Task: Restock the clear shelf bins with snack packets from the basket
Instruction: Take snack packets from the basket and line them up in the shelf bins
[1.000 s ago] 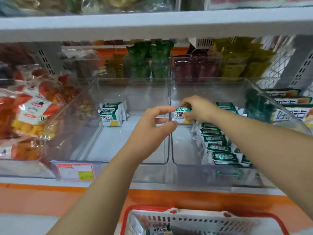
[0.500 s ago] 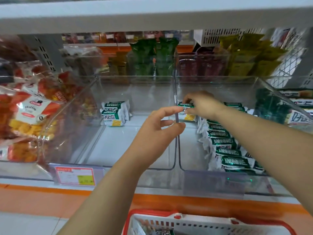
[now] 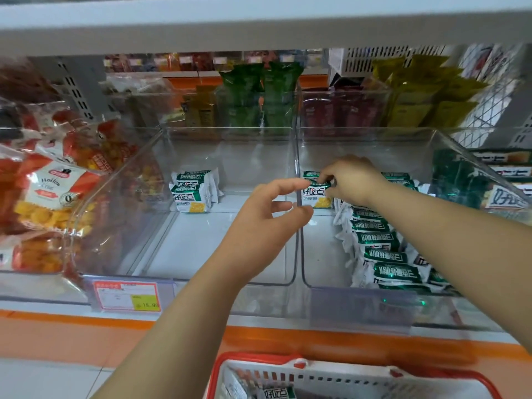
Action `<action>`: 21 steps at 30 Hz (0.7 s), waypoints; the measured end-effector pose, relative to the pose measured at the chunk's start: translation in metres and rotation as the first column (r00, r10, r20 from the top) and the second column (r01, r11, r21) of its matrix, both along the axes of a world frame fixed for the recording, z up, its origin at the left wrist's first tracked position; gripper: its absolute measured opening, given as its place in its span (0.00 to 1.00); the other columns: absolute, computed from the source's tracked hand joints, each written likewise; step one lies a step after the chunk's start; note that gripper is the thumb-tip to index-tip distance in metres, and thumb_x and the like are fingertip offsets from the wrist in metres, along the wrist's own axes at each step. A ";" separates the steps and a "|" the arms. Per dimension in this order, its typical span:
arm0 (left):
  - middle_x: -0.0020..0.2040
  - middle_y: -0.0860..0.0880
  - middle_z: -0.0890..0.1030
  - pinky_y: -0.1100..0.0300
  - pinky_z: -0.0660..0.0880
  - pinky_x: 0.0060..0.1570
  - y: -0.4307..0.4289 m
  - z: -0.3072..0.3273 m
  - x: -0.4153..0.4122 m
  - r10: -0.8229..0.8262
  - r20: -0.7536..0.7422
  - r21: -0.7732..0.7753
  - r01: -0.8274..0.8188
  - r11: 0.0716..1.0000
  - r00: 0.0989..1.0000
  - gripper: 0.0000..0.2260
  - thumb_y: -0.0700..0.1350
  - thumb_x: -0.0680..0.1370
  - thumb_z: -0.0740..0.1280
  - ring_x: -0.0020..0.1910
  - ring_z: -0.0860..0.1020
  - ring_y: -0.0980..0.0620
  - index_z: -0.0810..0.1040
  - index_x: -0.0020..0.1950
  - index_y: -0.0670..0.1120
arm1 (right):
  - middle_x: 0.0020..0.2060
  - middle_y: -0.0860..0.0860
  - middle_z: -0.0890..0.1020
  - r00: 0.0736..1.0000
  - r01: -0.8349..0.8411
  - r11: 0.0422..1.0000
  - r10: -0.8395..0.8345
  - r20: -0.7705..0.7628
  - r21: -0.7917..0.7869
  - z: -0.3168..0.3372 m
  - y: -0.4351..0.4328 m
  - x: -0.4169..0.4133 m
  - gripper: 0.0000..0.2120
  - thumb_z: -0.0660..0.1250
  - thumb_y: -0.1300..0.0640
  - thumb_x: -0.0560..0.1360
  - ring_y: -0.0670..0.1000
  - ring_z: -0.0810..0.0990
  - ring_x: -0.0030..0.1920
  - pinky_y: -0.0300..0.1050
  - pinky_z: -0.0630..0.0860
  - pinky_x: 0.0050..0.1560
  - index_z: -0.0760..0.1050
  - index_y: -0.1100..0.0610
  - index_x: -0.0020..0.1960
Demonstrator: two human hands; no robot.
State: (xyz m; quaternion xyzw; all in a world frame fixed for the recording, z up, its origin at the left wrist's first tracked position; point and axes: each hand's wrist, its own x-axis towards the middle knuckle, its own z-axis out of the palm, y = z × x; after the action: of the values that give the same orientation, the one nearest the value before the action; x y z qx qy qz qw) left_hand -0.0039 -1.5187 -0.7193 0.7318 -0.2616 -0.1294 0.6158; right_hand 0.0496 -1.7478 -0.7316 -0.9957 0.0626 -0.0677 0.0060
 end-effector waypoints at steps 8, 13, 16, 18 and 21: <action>0.55 0.58 0.72 0.77 0.66 0.51 0.004 -0.005 -0.030 0.206 0.579 0.039 -0.279 0.959 0.789 0.10 0.43 0.78 0.64 0.52 0.70 0.71 0.76 0.58 0.53 | 0.55 0.49 0.79 0.974 -0.112 0.991 0.094 0.207 0.074 0.018 0.037 -0.090 0.12 0.66 0.52 0.75 0.54 0.72 0.58 0.51 0.65 0.59 0.78 0.49 0.58; 0.48 0.50 0.76 0.62 0.74 0.44 0.029 -0.032 -0.085 0.291 0.783 -0.120 -0.326 0.938 0.550 0.11 0.38 0.76 0.58 0.46 0.75 0.55 0.76 0.54 0.45 | 0.42 0.50 0.82 0.810 -0.359 0.923 0.232 0.539 0.142 0.012 0.071 -0.186 0.05 0.66 0.60 0.71 0.55 0.76 0.45 0.47 0.70 0.49 0.80 0.56 0.45; 0.48 0.48 0.78 0.57 0.76 0.36 0.043 -0.054 -0.113 0.104 0.841 0.067 -0.292 0.954 0.531 0.11 0.40 0.75 0.57 0.42 0.78 0.49 0.73 0.54 0.48 | 0.39 0.49 0.81 0.802 -0.398 0.894 0.230 0.552 0.205 -0.014 0.093 -0.235 0.05 0.66 0.61 0.71 0.48 0.74 0.44 0.40 0.69 0.48 0.80 0.58 0.44; 0.47 0.49 0.79 0.59 0.75 0.33 0.049 -0.069 -0.125 -0.083 0.819 0.266 -0.248 0.932 0.568 0.12 0.41 0.74 0.57 0.39 0.79 0.47 0.76 0.53 0.48 | 0.39 0.48 0.81 0.856 -0.370 0.892 0.217 0.470 0.260 -0.037 0.103 -0.259 0.05 0.67 0.60 0.71 0.45 0.72 0.45 0.38 0.69 0.48 0.80 0.57 0.44; 0.47 0.51 0.80 0.59 0.75 0.30 0.060 -0.094 -0.137 -0.342 0.688 0.565 -0.177 0.806 0.640 0.13 0.40 0.72 0.61 0.36 0.79 0.47 0.79 0.54 0.49 | 0.45 0.47 0.81 0.944 -0.315 0.887 0.259 0.203 0.337 -0.073 0.112 -0.280 0.06 0.65 0.59 0.75 0.47 0.73 0.49 0.39 0.68 0.49 0.79 0.55 0.50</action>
State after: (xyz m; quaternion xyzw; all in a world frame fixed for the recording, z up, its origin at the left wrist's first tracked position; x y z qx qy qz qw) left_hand -0.1408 -1.4590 -0.8131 0.8545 -0.4781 0.0879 0.1828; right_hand -0.2300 -1.6358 -0.8041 -0.9672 -0.0749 -0.1292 0.2053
